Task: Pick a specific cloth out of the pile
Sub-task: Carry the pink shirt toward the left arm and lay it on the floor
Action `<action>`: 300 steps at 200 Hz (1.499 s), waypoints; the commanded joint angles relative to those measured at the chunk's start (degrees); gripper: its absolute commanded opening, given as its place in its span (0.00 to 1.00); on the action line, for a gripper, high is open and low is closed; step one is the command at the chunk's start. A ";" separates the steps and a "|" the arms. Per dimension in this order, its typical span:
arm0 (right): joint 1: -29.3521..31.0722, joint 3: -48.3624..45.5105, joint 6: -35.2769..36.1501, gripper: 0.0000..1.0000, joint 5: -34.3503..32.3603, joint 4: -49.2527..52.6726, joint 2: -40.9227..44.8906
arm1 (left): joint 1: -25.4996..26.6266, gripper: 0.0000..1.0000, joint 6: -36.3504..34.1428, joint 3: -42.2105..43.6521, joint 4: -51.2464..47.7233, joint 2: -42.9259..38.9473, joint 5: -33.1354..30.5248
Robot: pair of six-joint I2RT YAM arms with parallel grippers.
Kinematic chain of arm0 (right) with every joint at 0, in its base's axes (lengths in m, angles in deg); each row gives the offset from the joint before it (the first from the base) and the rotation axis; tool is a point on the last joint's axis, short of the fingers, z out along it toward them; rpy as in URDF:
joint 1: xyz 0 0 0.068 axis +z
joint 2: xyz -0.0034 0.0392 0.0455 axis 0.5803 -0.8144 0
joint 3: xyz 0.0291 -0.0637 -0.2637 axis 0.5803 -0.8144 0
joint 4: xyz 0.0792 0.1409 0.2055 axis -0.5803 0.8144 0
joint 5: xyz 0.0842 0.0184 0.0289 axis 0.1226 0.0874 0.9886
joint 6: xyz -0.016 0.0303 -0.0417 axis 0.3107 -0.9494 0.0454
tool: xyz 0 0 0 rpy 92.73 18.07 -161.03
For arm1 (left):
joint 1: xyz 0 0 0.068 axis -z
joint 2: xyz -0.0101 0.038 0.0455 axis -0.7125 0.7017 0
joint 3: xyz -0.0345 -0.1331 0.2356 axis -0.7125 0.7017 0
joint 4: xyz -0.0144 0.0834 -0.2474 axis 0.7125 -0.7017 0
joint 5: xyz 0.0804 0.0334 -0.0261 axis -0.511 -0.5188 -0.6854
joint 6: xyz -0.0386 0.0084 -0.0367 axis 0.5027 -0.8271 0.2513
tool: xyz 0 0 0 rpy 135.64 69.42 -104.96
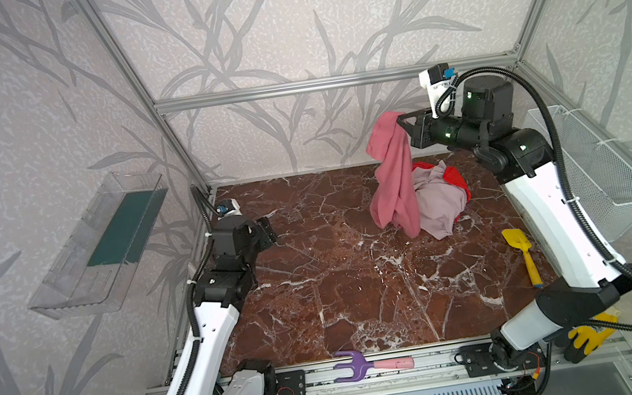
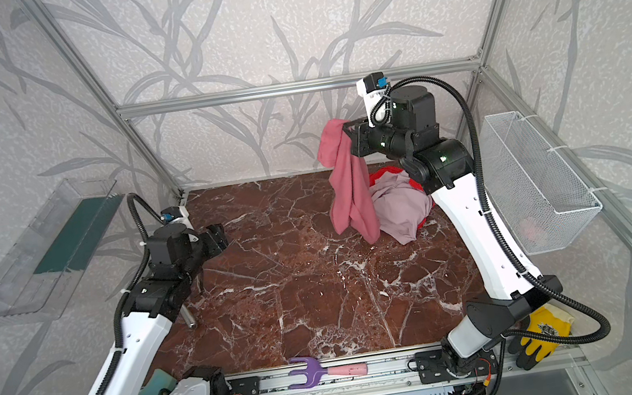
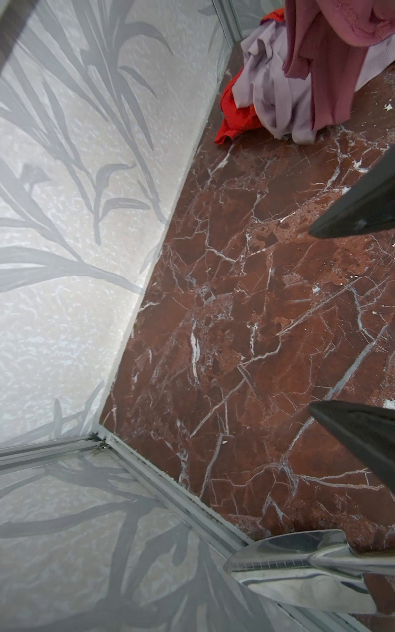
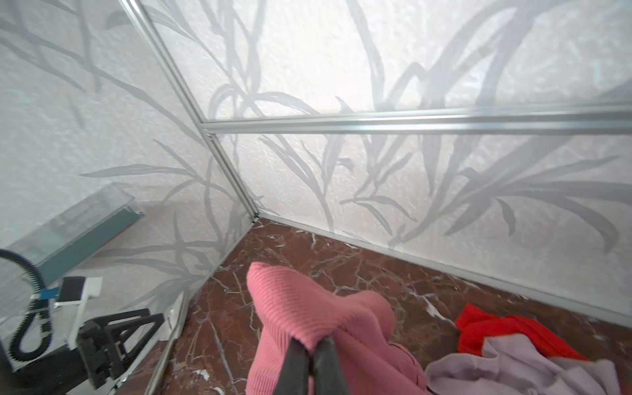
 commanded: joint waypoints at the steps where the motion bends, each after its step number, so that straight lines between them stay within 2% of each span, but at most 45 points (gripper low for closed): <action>1: 2.90 6.52 0.72 0.00 3.58 1.20 -2.72 | 0.28 0.72 0.34 -4.09 -6.67 -1.68 -1.49; 26: 7.28 13.97 1.68 0.00 4.36 3.90 -7.25 | 0.28 0.72 -0.42 -8.18 -12.41 -2.29 -2.51; 48: 10.99 22.33 2.58 0.00 3.94 6.64 -14.89 | 0.28 0.72 -0.85 -10.85 -17.12 -3.54 -4.48; 79: 13.80 31.86 1.34 0.00 4.90 7.92 -23.70 | 0.28 0.73 -1.13 -13.25 -22.22 -6.80 -7.59; 103: 16.32 38.07 0.81 0.00 4.90 8.25 -30.81 | 0.24 0.73 -1.01 -15.35 -25.56 -8.27 -6.84; 127: 18.76 39.27 0.45 0.00 3.33 6.75 -35.73 | 0.29 0.73 -0.86 -16.97 -28.46 -9.14 -5.89; 150: 21.61 35.94 0.43 0.00 2.80 2.61 -39.99 | 0.28 0.73 -0.83 -16.97 -29.60 -11.13 -5.67; 169: 24.72 33.53 1.13 0.00 -0.34 -1.01 -44.63 | 0.27 0.74 -0.94 -16.31 -29.99 -12.61 -6.30; 203: 29.94 40.38 -1.05 0.00 -0.72 -3.13 -56.36 | 0.25 0.74 -1.24 -16.72 -31.21 -13.63 -6.59; 232: 33.40 40.74 -2.13 0.22 -0.04 -4.96 -60.47 | 0.26 0.74 -1.54 -16.75 -31.71 -14.05 -6.18; 237: 33.87 39.90 -2.22 0.28 -0.03 -5.09 -60.37 | 0.23 0.74 -1.59 -16.61 -31.72 -14.09 -6.08; 262: 34.45 34.58 -1.77 0.46 1.10 -6.14 -57.40 | 0.28 0.74 -1.43 -15.48 -31.08 -13.94 -5.16; 300: 34.39 18.64 1.65 0.53 -2.19 -10.10 -45.89 | 0.28 0.74 -0.03 -12.79 -27.15 -13.34 -1.34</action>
